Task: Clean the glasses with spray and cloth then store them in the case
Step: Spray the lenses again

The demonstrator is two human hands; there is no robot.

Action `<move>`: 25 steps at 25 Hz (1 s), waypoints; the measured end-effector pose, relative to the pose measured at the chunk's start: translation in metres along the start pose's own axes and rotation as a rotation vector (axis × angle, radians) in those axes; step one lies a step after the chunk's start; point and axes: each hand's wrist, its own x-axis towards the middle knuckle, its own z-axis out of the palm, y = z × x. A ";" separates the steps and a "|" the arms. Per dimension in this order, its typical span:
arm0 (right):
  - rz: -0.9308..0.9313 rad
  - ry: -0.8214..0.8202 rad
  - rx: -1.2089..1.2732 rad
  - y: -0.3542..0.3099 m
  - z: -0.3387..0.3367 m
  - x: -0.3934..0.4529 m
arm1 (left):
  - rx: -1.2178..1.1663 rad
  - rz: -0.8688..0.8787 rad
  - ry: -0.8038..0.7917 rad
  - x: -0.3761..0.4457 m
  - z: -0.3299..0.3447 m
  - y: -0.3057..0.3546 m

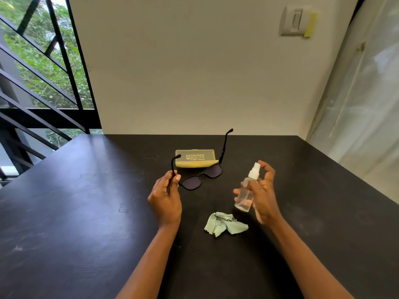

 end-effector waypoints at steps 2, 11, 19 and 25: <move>-0.033 -0.097 -0.038 -0.005 0.012 -0.008 | -0.011 0.015 -0.007 -0.001 0.000 -0.001; -0.228 -0.177 -0.763 0.004 0.056 -0.030 | 0.043 0.228 -0.094 -0.005 -0.004 0.005; -0.191 -0.288 -1.044 -0.001 0.071 -0.026 | 0.034 0.237 -0.100 -0.002 -0.007 0.003; -0.199 -0.261 -1.071 0.001 0.074 -0.024 | 0.049 0.279 -0.094 -0.002 -0.006 0.002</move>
